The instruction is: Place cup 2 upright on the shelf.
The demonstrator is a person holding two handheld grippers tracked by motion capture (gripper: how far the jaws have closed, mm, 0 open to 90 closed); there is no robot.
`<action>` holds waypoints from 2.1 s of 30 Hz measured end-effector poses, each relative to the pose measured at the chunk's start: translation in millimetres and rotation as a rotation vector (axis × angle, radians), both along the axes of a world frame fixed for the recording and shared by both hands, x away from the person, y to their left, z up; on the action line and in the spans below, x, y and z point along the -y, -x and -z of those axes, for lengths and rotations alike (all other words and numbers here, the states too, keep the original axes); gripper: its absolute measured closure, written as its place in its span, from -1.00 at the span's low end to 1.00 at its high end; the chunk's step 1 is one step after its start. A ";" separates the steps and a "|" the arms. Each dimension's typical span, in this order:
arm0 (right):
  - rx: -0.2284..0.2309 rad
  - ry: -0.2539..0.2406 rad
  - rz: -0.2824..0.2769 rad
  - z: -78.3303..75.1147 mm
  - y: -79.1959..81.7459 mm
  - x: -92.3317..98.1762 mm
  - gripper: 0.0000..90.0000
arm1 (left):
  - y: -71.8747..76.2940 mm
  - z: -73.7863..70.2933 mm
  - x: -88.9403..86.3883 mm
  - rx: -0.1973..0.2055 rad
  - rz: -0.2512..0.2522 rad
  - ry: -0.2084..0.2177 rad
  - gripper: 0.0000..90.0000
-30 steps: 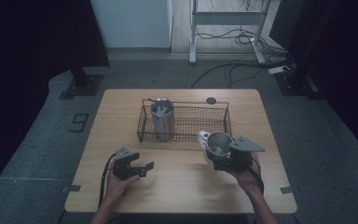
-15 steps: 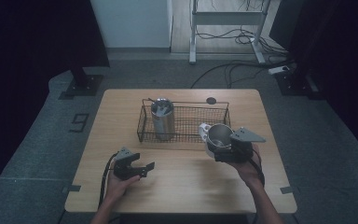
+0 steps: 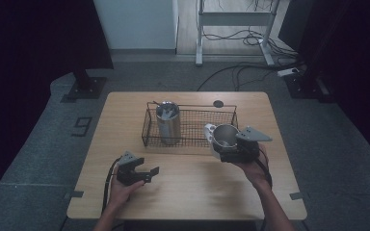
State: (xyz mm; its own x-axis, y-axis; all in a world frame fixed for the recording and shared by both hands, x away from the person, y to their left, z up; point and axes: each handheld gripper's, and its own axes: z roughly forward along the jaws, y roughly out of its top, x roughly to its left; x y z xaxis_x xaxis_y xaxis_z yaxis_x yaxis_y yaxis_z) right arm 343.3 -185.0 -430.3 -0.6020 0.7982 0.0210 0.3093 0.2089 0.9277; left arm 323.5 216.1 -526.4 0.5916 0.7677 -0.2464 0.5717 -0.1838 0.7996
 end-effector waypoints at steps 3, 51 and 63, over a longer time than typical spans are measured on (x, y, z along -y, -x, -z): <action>-0.005 0.006 0.002 -0.4 -3.4 -1.3 -0.85 | 0.2 -1.3 -2.3 0.003 -0.007 0.007 -0.67; -0.020 0.010 0.015 -9.3 -52.0 -1.4 -0.85 | 1.1 -0.5 -1.3 0.004 0.002 -0.002 -0.67; -0.024 0.017 0.023 -11.3 -63.4 -0.7 -0.85 | 1.7 -1.2 -0.7 0.005 0.003 0.001 -0.67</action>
State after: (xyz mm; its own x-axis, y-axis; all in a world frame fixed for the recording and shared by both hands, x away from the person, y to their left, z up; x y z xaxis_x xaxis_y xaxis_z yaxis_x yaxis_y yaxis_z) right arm 406.7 -184.3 -419.0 -0.5831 0.8121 0.0215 0.3361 0.2170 0.9165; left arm 321.7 216.8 -525.2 0.5953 0.7654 -0.2445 0.5673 -0.1849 0.8025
